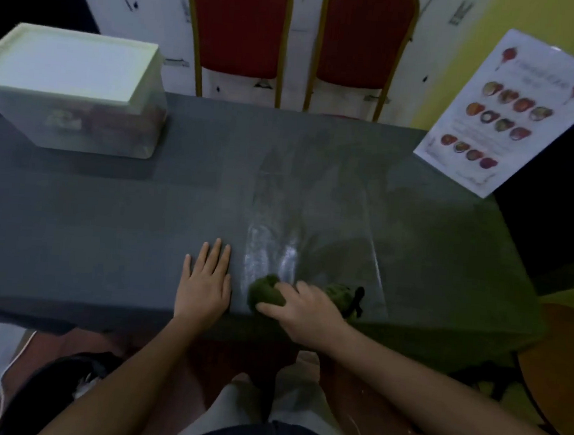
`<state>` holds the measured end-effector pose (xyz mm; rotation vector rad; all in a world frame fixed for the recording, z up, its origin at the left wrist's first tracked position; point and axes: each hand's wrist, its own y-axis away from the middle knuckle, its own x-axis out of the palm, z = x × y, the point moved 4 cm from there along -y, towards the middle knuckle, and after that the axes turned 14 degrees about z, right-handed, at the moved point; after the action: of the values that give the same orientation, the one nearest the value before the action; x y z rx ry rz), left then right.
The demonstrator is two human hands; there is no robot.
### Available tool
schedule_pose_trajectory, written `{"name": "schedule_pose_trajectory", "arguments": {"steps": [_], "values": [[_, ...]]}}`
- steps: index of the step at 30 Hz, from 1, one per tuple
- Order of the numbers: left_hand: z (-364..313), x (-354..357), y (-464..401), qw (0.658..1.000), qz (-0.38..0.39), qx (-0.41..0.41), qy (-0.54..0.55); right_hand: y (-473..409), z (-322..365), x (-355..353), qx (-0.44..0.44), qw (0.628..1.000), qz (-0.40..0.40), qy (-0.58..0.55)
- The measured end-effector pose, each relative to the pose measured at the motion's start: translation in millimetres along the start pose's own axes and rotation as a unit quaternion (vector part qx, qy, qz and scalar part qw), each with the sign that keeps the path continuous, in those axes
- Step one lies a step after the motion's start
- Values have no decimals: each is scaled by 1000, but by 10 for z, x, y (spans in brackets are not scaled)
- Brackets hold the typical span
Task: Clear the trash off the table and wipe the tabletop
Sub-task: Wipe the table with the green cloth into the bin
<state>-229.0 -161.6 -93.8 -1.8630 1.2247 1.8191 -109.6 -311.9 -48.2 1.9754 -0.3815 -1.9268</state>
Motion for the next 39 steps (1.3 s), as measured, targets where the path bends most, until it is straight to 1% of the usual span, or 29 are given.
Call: {"name": "schedule_pose_trajectory", "arguments": {"steps": [3, 6, 8, 11, 13, 16, 18, 19, 20, 21, 22, 23, 24, 26, 27, 28, 29, 30, 31, 33, 35, 37, 38, 39], "values": [[-192, -53, -36, 1000, -1, 27, 14, 348, -325, 100, 59, 998, -19, 2], [-499, -40, -99, 996, 14, 90, 13, 860, -747, 304, 152, 988, 7, 13], [-678, 15, -143, 993, 31, 113, 4, 1218, -1038, 441, 227, 973, 34, 10], [-885, 94, -172, 988, 68, 135, -19, 1658, -1365, 572, 331, 940, 88, 2], [-960, 96, -160, 988, 87, 126, -18, 1813, -1461, 588, 367, 921, 125, -32], [-1036, 31, -161, 989, 79, 126, -22, 1865, -1472, 563, 399, 906, 110, -88], [-1125, -93, -145, 987, 42, 155, 0, 1788, -1445, 469, 404, 903, 79, -119], [-1205, -165, -146, 983, 27, 175, 56, 1750, -1442, 399, 400, 906, 55, -129], [-1300, -257, -141, 973, 26, 184, 136, 1703, -1438, 319, 392, 909, 23, -137], [-1408, -320, -169, 955, 46, 186, 225, 1642, -1433, 223, 377, 915, -14, -141], [-1541, -380, -211, 932, 88, 184, 299, 1569, -1429, 107, 357, 922, -48, -143], [-1691, -430, -244, 901, 139, 182, 369, 1485, -1424, -5, 335, 929, -70, -142], [-1863, -492, -270, 859, 188, 177, 442, 1419, -1438, -117, 318, 935, -83, -131], [-2197, -616, -306, 743, 275, 151, 591, 1344, -1495, -294, 292, 945, -105, -101], [-2390, -682, -312, 681, 320, 140, 643, 1369, -1556, -342, 285, 947, -115, -93], [-2559, -743, -310, 632, 359, 132, 674, 1418, -1607, -369, 279, 948, -126, -90], [-2722, -789, -312, 597, 389, 126, 690, 1490, -1660, -371, 274, 948, -137, -90], [-2865, -823, -310, 579, 412, 125, 693, 1575, -1705, -358, 271, 947, -147, -90], [-3009, -819, -332, 572, 426, 127, 689, 1686, -1753, -331, 273, 944, -159, -91], [-3282, -781, -344, 571, 433, 124, 686, 1926, -1875, -245, 285, 934, -189, -106], [-3603, -692, -365, 567, 432, 123, 691, 2210, -2035, -116, 310, 919, -203, -137], [-3969, -605, -363, 567, 431, 128, 690, 2519, -2210, 34, 324, 905, -198, -190], [-4121, -573, -372, 576, 423, 133, 687, 2655, -2281, 94, 320, 897, -198, -231], [-4324, -528, -366, 586, 418, 140, 679, 2842, -2365, 185, 315, 880, -200, -293]]}}
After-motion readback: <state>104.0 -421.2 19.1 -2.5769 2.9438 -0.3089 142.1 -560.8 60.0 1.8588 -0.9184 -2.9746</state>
